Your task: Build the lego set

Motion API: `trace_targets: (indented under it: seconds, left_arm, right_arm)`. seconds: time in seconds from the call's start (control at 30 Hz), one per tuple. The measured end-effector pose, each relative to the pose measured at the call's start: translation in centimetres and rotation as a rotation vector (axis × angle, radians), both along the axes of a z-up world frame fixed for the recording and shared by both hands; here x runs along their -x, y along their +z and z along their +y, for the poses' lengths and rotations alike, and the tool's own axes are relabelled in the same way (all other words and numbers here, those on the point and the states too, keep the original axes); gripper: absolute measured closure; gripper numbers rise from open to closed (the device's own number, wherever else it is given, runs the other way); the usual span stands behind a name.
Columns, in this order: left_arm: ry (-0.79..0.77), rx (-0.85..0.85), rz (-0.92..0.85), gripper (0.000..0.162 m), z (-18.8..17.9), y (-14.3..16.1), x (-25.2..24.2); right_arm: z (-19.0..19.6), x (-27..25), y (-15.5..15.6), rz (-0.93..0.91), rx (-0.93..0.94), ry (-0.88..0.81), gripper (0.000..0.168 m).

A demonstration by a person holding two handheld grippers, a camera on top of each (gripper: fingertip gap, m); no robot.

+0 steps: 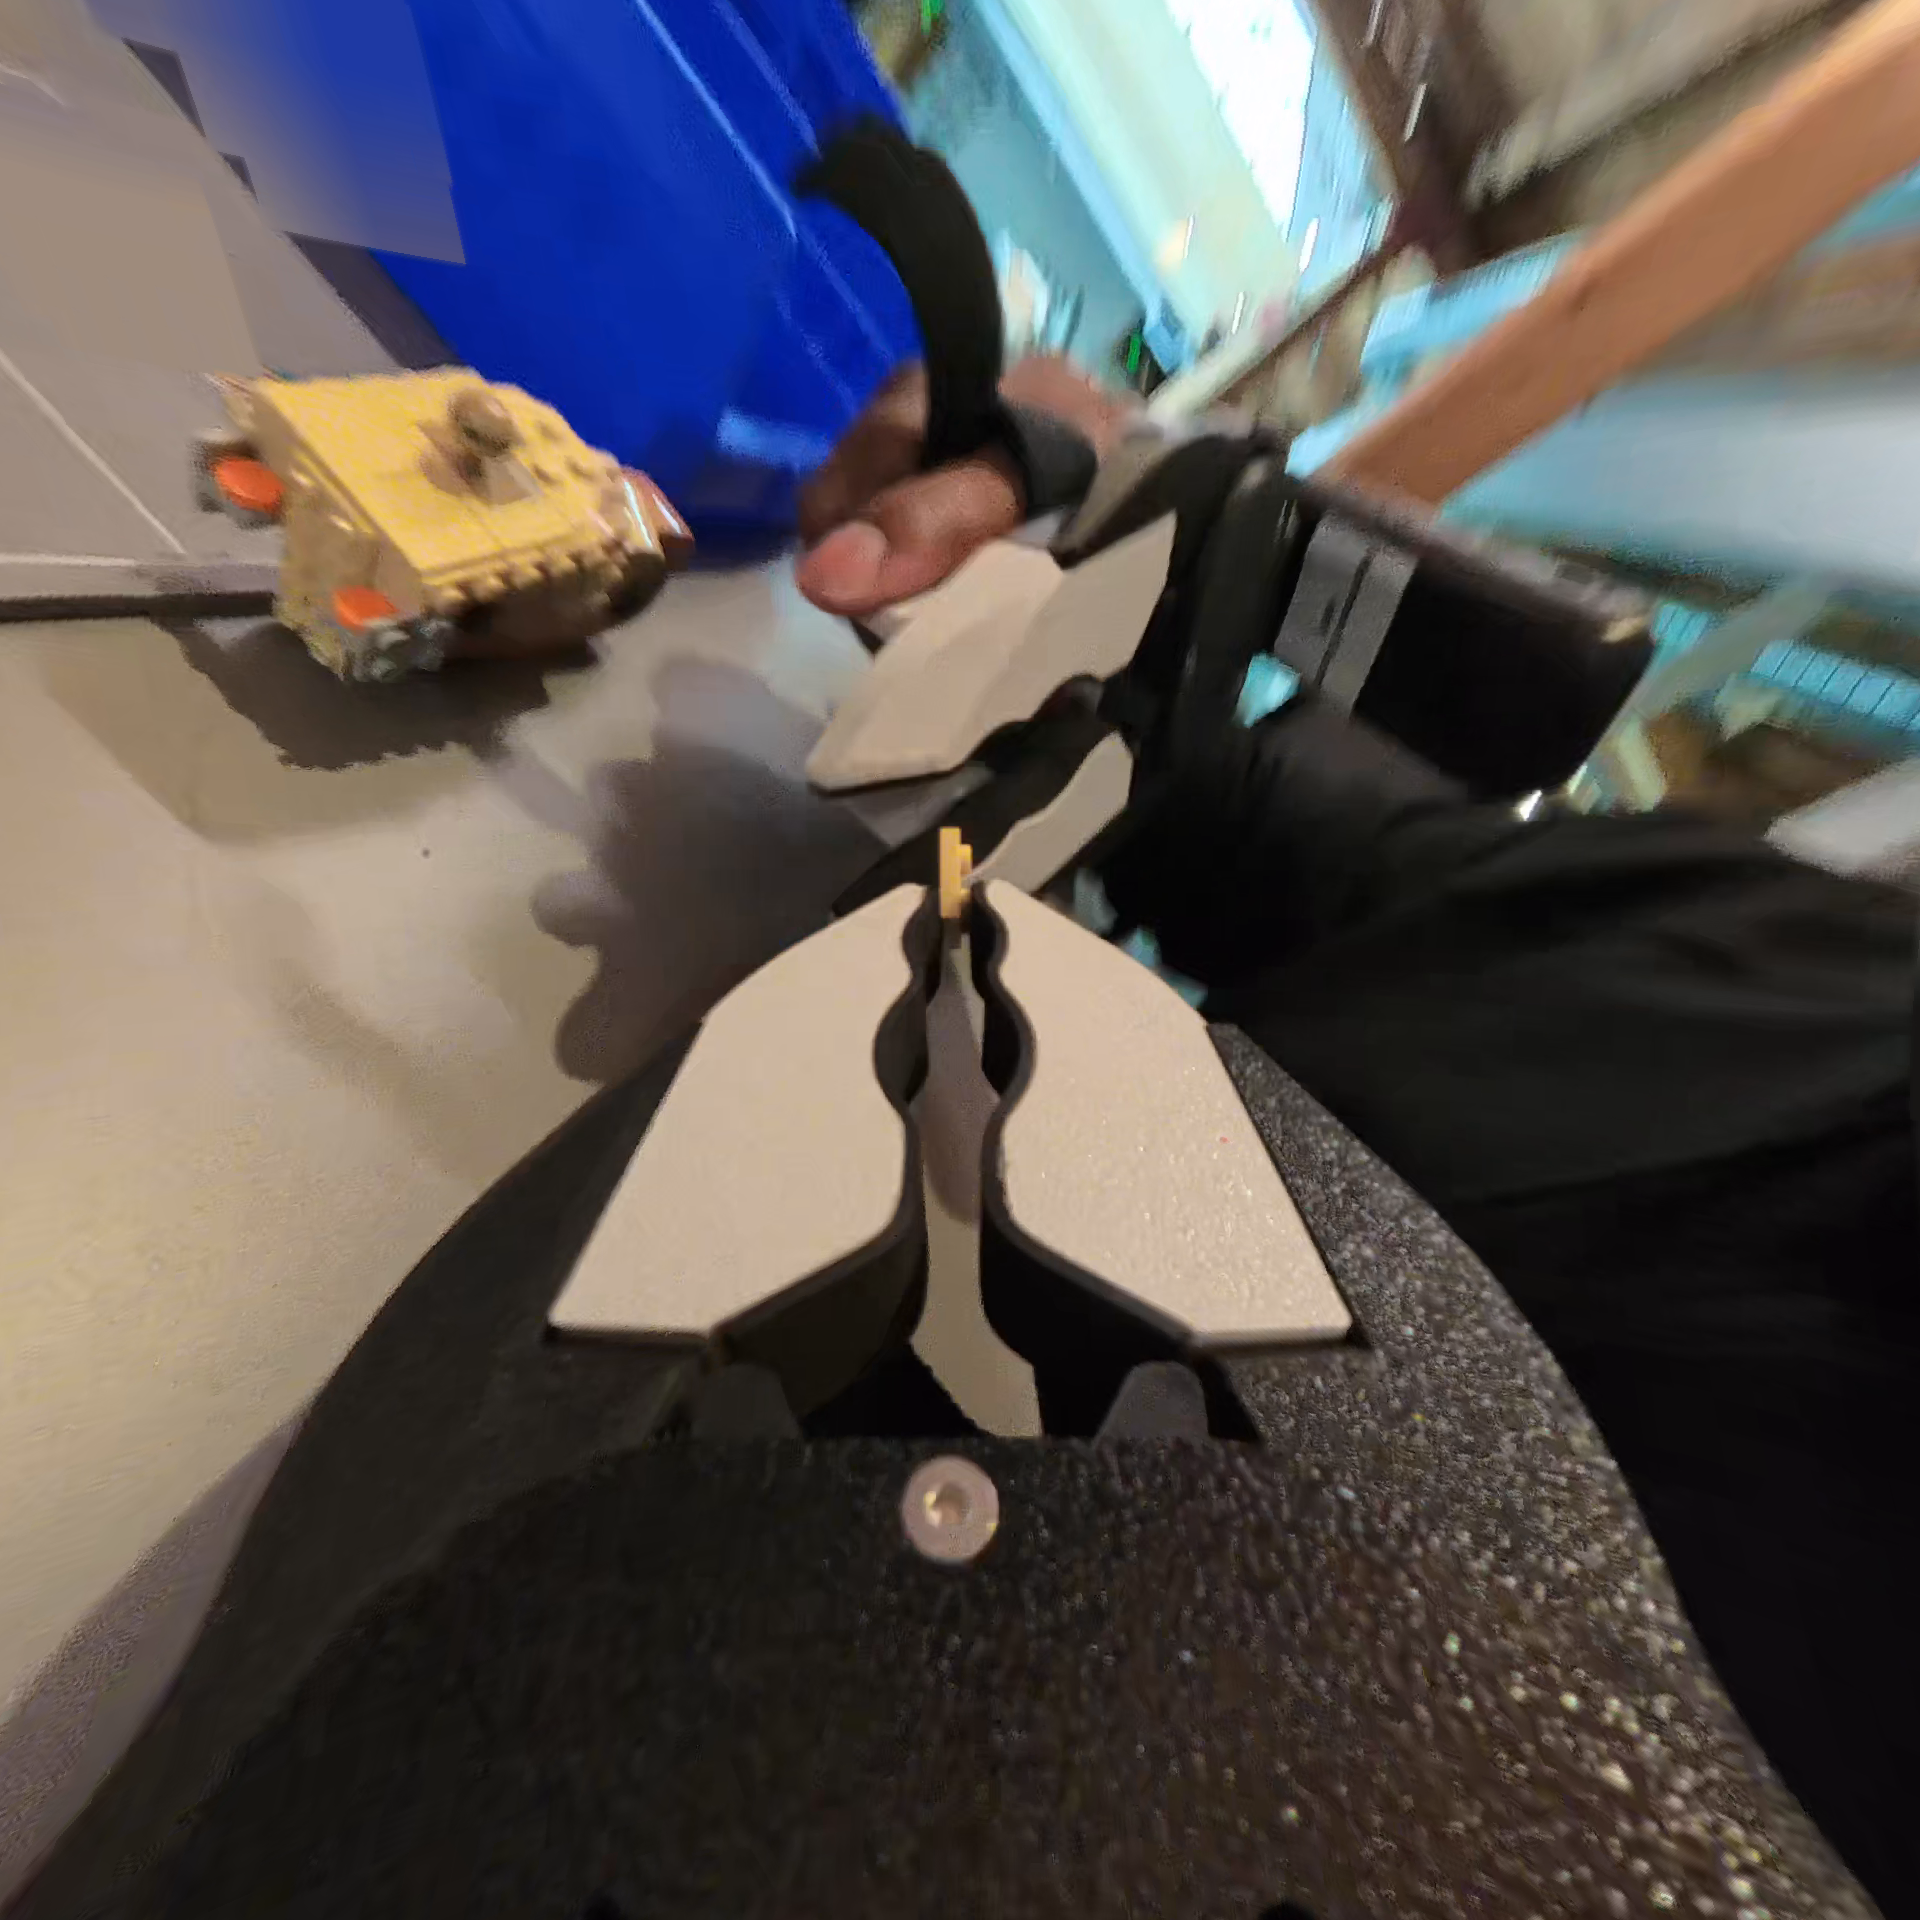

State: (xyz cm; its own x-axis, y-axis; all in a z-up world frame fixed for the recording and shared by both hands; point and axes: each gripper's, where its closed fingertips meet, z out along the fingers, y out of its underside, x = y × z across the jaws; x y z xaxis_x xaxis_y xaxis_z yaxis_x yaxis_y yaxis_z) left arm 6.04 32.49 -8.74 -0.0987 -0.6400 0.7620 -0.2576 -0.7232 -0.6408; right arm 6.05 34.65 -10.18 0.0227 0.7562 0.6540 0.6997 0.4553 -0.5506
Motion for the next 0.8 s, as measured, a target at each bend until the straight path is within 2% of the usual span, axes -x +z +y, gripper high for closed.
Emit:
trace_targets:
  seconds: [0.13, 0.23, 0.47, 0.63, 0.8]
  left_arm:
    - [0.236, 0.221, -0.192, 0.158, 2.2, 1.6, 0.2]
    - [0.314, 0.307, -0.262, 0.157, 2.5, 1.9, -0.1]
    - [0.358, 0.336, -0.288, 0.157, 2.2, 1.9, -1.3]
    - [0.386, 0.312, -0.264, 0.157, 2.1, 1.6, -1.5]
    - [0.372, 0.269, -0.206, 0.157, 1.8, 1.2, -1.5]
  right_arm:
    - [0.0, -0.5, 2.3, 0.271, -0.023, -0.159, 0.143]
    - [-0.3, -0.5, 2.7, 0.395, 0.008, -0.249, 0.144]
    - [0.1, -0.3, 2.3, 0.423, -0.007, -0.361, 0.147]
    - [0.2, -0.5, 2.5, 0.441, -0.018, -0.376, 0.159]
    - [-0.1, -0.4, 2.0, 0.4, -0.044, -0.345, 0.16]
